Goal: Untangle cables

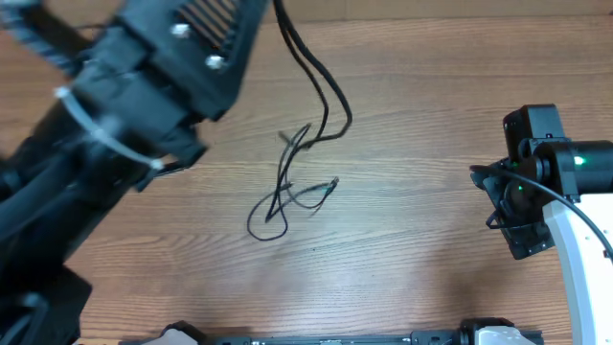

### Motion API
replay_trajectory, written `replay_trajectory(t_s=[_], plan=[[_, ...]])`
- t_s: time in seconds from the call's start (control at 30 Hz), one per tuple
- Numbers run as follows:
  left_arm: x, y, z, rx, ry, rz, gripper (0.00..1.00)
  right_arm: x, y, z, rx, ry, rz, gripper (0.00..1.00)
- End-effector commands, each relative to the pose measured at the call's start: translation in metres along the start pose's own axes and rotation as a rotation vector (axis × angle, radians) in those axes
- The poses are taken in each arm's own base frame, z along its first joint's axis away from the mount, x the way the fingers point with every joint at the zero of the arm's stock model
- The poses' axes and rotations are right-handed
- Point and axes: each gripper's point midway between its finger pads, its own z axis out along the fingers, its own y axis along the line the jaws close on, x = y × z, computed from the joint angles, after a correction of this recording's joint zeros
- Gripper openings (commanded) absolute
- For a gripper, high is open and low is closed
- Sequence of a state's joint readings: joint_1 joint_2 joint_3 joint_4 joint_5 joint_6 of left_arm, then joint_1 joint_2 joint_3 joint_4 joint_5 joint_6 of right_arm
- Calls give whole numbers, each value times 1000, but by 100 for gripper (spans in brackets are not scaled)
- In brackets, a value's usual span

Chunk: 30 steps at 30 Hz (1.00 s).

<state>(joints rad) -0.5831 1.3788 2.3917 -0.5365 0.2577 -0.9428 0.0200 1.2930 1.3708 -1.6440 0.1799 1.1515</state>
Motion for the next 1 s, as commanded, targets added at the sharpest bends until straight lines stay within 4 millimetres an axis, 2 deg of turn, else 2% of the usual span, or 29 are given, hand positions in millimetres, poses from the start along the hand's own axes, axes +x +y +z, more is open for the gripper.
replay_trajectory(t_s=[0.0, 0.17, 0.3, 0.4, 0.5, 0.6, 0.67, 0.7, 0.73, 0.77, 0.87, 0.9, 0.97], plan=[[-12, -12, -8, 21, -47, -67, 4, -3, 2, -9, -36, -15, 17, 100], [-25, -2, -10, -34, -129, -91, 4, -3, 2, -9, -36, -15, 17, 100], [-46, 22, -11, -172, -252, 114, 4, -3, 2, -9, -36, -15, 16, 100], [-68, 60, -21, -402, -378, 266, 4, -3, 2, -9, -36, -15, 16, 100], [-80, 97, -38, -658, -429, 429, 4, -3, 2, -9, -36, -16, 17, 100], [-85, 125, -55, -865, -440, 531, 4, -3, 2, -9, -36, -15, 16, 100], [-75, 130, -52, -852, -401, 493, 4, -3, 2, -9, -36, -15, 16, 100], [-63, 122, -41, -756, -352, 430, 4, -3, 2, -9, -36, -15, 16, 100], [-53, 112, -30, -661, -307, 371, 4, -3, 2, -9, -36, -15, 16, 100], [-38, 93, -15, -507, -245, 268, 4, -3, 2, -9, -36, -15, 16, 100], [-8, 51, 4, -243, -81, 164, 4, -3, 2, -9, -36, -15, 17, 100], [-2, 54, 4, -251, -48, 199, 4, -3, 2, -9, -36, -16, 16, 100], [16, 85, 3, -358, 49, 315, 4, -3, 2, -9, -36, -15, 16, 100]])
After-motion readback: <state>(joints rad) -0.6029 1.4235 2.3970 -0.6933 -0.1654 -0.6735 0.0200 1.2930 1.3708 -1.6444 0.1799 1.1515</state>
